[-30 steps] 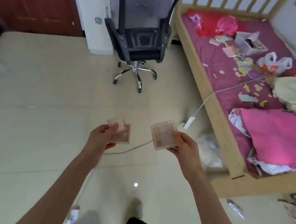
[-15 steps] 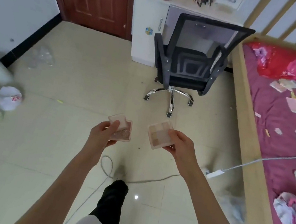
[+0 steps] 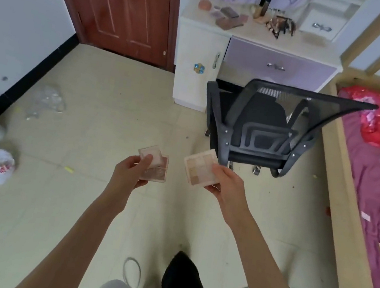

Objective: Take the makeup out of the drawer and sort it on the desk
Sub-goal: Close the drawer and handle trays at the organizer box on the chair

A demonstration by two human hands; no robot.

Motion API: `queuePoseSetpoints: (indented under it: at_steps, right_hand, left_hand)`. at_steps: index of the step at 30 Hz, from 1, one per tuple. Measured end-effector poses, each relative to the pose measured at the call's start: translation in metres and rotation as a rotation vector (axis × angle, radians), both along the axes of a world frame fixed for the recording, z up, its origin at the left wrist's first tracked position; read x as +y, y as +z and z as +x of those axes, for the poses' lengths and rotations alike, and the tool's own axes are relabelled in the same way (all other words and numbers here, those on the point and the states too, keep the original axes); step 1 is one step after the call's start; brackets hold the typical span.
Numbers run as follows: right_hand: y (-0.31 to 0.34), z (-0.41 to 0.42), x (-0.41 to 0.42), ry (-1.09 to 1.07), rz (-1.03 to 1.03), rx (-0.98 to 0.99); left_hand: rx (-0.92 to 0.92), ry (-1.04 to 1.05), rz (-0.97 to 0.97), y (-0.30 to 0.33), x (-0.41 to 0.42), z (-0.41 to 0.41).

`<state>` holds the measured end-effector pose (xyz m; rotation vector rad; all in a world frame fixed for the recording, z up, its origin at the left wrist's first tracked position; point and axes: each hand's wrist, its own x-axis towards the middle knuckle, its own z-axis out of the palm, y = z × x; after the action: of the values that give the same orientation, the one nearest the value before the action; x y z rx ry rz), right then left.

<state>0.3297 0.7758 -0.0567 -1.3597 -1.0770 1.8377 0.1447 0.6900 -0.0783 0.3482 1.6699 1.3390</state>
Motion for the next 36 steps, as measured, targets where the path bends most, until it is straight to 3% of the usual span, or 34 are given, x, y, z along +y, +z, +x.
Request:
queuePoseSetpoints:
  at_steps: [15,28,36]
  right_hand:
    - [0.019,-0.16,0.332,-0.041,-0.009,0.015]
    - [-0.014,-0.313,0.546,-0.133,-0.096,0.025]
    - [-0.012,-0.401,0.641,-0.211,-0.139,0.006]
  left_hand:
    - [0.061,0.05,0.067,0.029,0.322,-0.143]
    - [0.019,-0.041,0.043,0.0,0.545,-0.308]
    - [0.088,-0.118,0.008,0.007,0.666,-0.415]
